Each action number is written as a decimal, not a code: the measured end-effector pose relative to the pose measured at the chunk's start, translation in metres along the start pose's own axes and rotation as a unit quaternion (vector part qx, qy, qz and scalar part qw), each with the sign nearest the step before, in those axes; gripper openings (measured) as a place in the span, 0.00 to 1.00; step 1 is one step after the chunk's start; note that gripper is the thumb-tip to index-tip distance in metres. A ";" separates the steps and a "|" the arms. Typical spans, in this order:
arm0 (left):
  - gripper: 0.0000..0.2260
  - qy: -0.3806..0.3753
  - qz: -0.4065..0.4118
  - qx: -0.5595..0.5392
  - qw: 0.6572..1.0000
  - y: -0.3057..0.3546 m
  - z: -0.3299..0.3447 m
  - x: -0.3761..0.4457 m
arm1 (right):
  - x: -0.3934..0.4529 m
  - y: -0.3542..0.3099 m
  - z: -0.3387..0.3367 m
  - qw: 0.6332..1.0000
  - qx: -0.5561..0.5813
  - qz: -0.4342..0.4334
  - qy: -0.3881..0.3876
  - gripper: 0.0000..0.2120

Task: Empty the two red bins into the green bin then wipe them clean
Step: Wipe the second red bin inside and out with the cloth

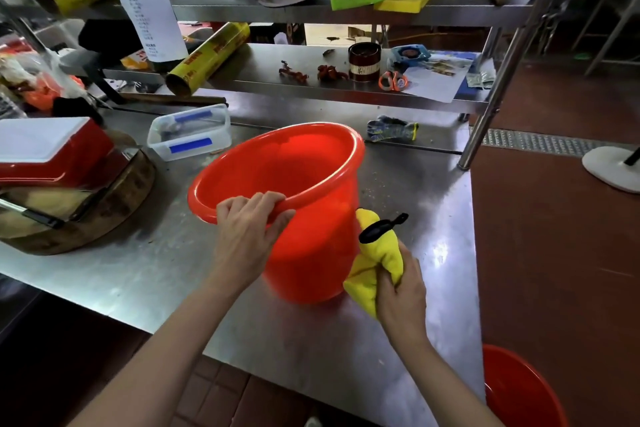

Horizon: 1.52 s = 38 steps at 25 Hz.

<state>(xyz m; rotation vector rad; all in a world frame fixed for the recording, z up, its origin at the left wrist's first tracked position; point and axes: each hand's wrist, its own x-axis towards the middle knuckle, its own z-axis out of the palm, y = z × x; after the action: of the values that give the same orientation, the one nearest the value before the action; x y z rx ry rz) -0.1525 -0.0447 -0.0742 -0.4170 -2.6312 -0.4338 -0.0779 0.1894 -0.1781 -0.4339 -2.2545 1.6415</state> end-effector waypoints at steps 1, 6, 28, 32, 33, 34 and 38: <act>0.20 0.009 -0.008 -0.016 1.000 0.001 -0.004 0.007 | 0.001 -0.003 0.000 1.000 0.000 -0.011 0.008 0.26; 0.17 0.017 -0.036 -0.085 0.996 0.000 -0.013 0.023 | 0.004 -0.023 0.006 0.986 -0.046 -0.158 0.029 0.28; 0.22 -0.056 -0.060 -0.111 0.990 -0.027 -0.019 0.052 | 0.042 -0.046 0.078 0.933 -0.180 -0.310 -0.036 0.35; 0.21 -0.065 -0.068 -0.139 0.986 -0.040 -0.018 0.055 | 0.030 -0.006 0.059 0.933 -0.194 -0.296 -0.063 0.38; 0.21 -0.064 -0.072 -0.144 0.985 -0.040 -0.018 0.055 | 0.028 0.001 0.054 0.938 -0.183 -0.285 -0.068 0.38; 0.21 -0.062 -0.074 -0.146 0.985 -0.040 -0.017 0.056 | 0.028 0.004 0.049 0.945 -0.168 -0.270 -0.075 0.39; 0.21 -0.067 -0.074 -0.152 0.983 -0.039 -0.016 0.059 | 0.022 -0.001 0.046 0.952 -0.163 -0.242 -0.098 0.37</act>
<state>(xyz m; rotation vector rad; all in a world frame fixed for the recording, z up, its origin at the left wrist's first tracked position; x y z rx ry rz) -0.2107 -0.0733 -0.0425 -0.3559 -2.7439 -0.8912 -0.1178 0.1592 -0.1891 0.2149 -2.5218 1.1093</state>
